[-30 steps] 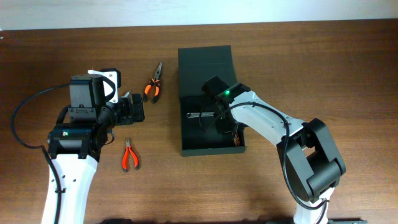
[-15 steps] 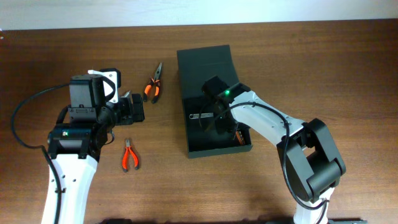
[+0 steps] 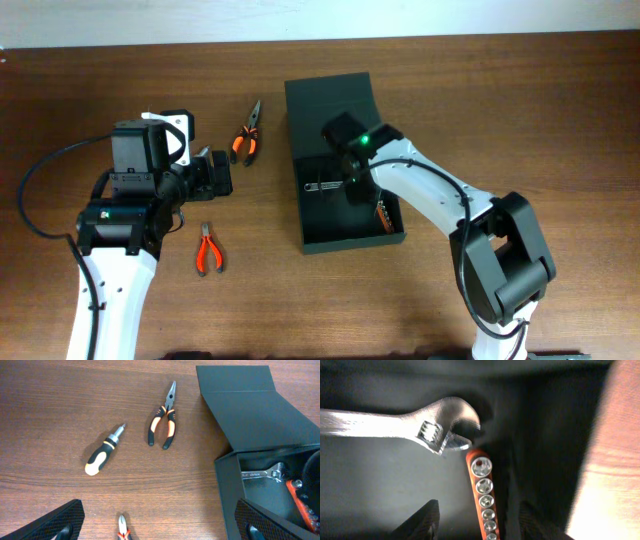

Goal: Pack container
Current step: 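Lower the orange socket rail into the box and open the right gripper, then lift the right arm out of the box and retract it right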

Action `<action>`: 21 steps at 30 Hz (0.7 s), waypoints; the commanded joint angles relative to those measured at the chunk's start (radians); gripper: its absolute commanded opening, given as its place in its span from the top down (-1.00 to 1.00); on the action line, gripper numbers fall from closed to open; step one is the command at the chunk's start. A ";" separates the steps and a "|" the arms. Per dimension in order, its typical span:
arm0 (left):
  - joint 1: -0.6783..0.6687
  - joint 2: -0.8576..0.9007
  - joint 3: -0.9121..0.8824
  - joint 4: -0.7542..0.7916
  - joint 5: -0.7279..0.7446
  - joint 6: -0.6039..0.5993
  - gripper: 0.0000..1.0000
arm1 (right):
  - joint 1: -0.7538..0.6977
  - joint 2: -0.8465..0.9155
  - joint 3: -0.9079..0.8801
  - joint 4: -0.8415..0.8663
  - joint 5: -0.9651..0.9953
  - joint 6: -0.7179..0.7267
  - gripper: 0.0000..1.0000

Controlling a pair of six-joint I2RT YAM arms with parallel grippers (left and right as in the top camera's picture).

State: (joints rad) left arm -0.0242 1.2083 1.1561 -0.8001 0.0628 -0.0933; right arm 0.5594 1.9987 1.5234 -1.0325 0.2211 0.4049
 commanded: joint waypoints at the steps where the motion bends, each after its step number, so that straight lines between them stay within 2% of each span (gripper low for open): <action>1: -0.004 0.002 0.017 0.002 -0.007 0.019 -0.98 | -0.003 -0.001 0.089 -0.036 0.035 -0.008 0.05; 3: -0.004 0.002 0.017 0.002 -0.007 0.019 -0.98 | -0.003 -0.001 0.134 -0.076 0.034 -0.008 0.09; 9: -0.004 0.002 0.017 0.002 -0.007 0.019 -0.98 | -0.004 -0.001 0.303 -0.229 -0.017 -0.008 0.42; 11: -0.004 0.002 0.017 0.002 -0.007 0.019 -0.98 | -0.005 -0.001 0.372 -0.286 -0.037 -0.029 0.42; 12: -0.004 0.002 0.017 0.002 -0.007 0.019 -0.99 | -0.006 -0.001 0.406 -0.311 -0.037 -0.042 0.40; 17: -0.004 0.002 0.017 0.002 -0.007 0.019 -0.98 | -0.021 -0.015 0.576 -0.424 -0.033 -0.095 -0.01; 21: -0.004 0.002 0.017 0.002 -0.020 0.020 -0.98 | -0.084 -0.049 0.694 -0.475 -0.034 -0.110 -0.07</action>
State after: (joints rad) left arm -0.0242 1.2083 1.1561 -0.8005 0.0620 -0.0933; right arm 0.5304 1.9961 2.1433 -1.4910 0.1860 0.3214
